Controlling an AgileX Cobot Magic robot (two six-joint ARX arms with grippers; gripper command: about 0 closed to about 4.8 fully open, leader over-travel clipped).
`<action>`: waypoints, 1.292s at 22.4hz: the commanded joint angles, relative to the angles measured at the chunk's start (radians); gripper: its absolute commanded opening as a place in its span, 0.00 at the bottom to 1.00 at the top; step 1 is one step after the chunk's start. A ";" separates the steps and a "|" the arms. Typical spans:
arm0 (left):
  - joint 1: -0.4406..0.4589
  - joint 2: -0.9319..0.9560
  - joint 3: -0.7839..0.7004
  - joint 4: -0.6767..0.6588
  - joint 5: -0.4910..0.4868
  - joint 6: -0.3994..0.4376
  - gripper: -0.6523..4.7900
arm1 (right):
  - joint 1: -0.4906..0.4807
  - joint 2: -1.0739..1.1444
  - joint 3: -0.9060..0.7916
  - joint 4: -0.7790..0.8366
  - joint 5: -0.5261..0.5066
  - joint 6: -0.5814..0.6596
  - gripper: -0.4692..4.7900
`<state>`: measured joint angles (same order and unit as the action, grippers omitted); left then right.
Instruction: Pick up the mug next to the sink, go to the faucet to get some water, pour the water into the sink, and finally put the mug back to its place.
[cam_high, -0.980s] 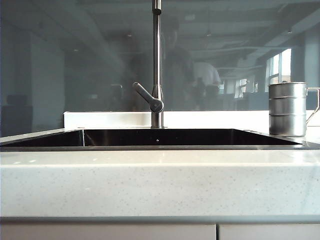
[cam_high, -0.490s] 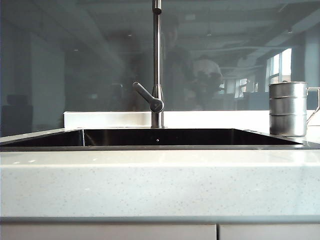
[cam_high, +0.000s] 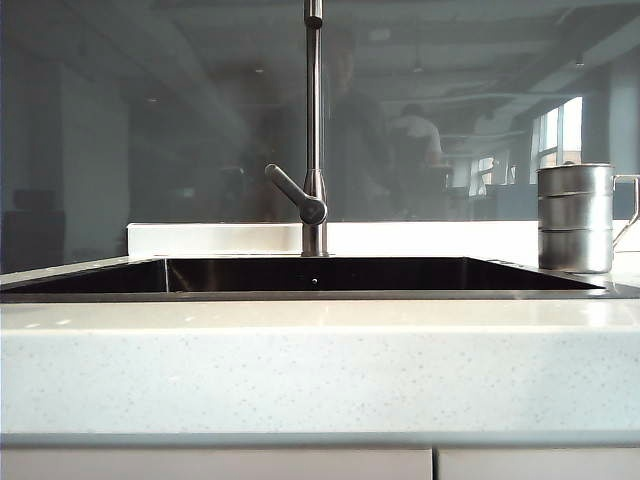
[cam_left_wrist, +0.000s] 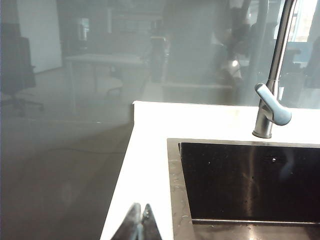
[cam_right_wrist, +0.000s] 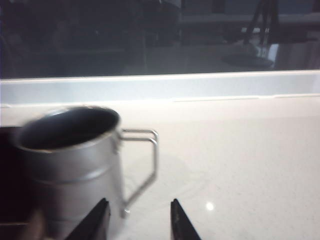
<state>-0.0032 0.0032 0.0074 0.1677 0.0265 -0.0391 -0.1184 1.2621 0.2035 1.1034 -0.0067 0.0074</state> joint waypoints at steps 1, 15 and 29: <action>0.002 0.000 0.003 0.002 0.004 -0.002 0.11 | -0.031 0.176 0.049 0.179 -0.094 -0.004 0.42; 0.002 0.000 0.003 -0.018 0.005 -0.002 0.11 | -0.039 0.481 0.261 0.283 -0.124 -0.005 0.42; 0.002 0.000 0.003 -0.016 0.004 -0.002 0.11 | -0.039 0.559 0.356 0.278 -0.122 -0.005 0.09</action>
<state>-0.0032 0.0032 0.0074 0.1387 0.0265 -0.0414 -0.1574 1.8252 0.5549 1.3621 -0.1280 0.0025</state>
